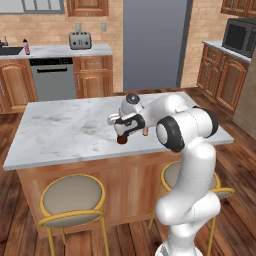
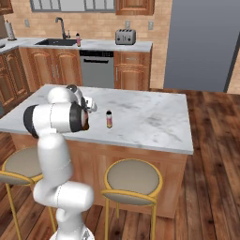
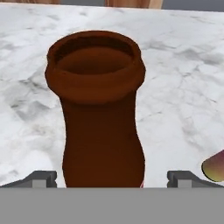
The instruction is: Place the large bottle from the dining counter next to the other large bottle outside the sink, and place the small bottle from the dining counter next to the other small bottle inside the sink.
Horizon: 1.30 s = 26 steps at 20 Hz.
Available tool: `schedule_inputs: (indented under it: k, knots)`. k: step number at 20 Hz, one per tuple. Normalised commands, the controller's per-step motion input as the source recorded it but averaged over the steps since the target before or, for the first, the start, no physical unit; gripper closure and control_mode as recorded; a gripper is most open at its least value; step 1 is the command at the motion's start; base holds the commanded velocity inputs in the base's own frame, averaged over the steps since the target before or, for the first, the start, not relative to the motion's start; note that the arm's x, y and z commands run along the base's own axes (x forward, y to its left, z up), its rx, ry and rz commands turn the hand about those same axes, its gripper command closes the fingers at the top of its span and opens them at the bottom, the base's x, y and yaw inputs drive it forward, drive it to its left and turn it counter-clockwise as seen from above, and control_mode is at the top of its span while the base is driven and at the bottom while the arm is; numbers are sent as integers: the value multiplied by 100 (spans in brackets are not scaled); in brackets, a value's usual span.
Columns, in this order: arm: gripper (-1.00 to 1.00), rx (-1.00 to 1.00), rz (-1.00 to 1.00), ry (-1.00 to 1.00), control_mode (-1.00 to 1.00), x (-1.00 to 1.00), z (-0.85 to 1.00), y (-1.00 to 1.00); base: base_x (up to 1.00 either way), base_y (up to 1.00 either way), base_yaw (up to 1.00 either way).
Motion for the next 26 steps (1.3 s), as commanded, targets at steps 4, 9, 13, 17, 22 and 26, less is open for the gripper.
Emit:
schedule_inputs:
  k: [4, 9, 13, 17, 22, 26]
  knots:
    - [100, 0, 0, 0, -100, 21, -14, 8, 0, 0, 0]
    - [100, 0, 0, -3, -100, 5, -1, 14, 0, 0, 0]
    - [100, 0, 0, -9, -100, -13, 0, 18, 0, 0, 0]
    - [100, 0, 0, -16, -100, -35, 7, 13, 0, 0, 0]
    - [100, 0, 0, -16, -100, -39, 3, 1, 0, 0, 0]
    - [100, 0, 0, -8, -100, -9, 0, 0, 0, 0, 0]
